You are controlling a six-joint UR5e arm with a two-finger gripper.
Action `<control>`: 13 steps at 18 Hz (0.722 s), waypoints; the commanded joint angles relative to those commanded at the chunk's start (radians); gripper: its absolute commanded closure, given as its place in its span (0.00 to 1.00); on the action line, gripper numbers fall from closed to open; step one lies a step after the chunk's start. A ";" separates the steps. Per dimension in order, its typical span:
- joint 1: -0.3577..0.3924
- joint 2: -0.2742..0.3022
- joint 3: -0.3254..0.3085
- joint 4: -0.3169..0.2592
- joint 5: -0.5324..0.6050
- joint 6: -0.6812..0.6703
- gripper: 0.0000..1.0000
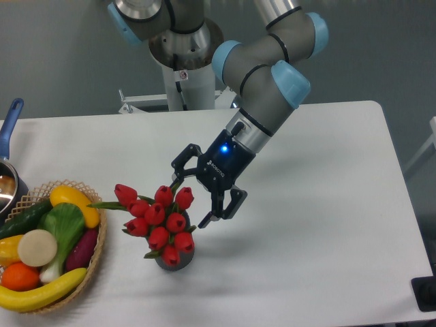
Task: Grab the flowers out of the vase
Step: 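Close the gripper around the red tulip stems below the blooms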
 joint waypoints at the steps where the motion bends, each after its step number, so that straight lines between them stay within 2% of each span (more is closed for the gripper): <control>1: -0.005 -0.002 -0.002 0.000 0.000 0.000 0.00; 13: -0.022 -0.029 0.000 0.003 -0.021 0.000 0.00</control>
